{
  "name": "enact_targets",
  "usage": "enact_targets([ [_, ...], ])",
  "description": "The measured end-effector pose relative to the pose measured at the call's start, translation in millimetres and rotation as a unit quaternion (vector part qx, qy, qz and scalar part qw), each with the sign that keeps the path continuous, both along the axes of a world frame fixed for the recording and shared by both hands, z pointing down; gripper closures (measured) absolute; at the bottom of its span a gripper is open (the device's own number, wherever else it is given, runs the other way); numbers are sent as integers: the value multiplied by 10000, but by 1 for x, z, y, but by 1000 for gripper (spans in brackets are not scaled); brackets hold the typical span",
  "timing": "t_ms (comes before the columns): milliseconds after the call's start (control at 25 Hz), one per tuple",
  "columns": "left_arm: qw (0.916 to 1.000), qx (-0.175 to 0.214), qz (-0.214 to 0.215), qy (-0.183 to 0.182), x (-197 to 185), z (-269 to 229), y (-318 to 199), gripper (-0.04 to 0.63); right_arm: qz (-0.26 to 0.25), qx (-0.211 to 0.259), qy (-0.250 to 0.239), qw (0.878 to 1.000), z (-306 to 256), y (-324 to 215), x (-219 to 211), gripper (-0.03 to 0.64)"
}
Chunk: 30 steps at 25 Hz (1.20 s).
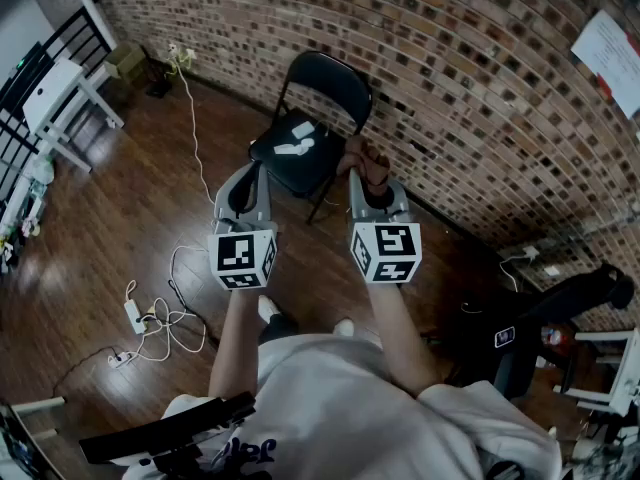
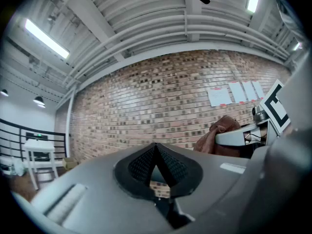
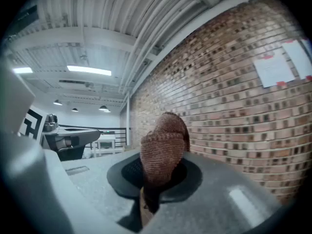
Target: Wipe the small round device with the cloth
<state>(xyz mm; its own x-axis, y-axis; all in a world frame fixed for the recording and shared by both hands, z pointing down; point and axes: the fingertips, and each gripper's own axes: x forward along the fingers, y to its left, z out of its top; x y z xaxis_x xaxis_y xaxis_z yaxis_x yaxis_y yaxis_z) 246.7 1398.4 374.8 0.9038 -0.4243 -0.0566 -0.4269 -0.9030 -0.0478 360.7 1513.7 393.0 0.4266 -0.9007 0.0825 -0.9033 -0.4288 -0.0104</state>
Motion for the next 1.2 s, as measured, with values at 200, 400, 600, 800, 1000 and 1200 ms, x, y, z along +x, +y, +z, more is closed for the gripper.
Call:
enact_targets([
  [200,9972,-156,-720,79,-87,3,-122,581,-875,19,133,9961,-4,-140,-78,592],
  [400,9806,-258,-1921,278,-195,1,-229,581,-1933,84,372,9804,-12,-268,-166,591],
  [600,9688,-242,-2438,383,-262,-3,-292,580,-2594,-3,488,9645,-17,-355,-247,592],
  [800,9577,-224,-2824,505,-289,-8,-345,580,-3107,27,594,9486,-21,-414,-280,592],
  [1000,9442,-315,-3242,488,-289,7,-409,580,-3450,-44,371,9378,-3,-489,-273,592],
  [1200,9311,-254,-3615,422,-277,8,-482,580,-3823,69,402,9231,-7,-573,-258,592],
])
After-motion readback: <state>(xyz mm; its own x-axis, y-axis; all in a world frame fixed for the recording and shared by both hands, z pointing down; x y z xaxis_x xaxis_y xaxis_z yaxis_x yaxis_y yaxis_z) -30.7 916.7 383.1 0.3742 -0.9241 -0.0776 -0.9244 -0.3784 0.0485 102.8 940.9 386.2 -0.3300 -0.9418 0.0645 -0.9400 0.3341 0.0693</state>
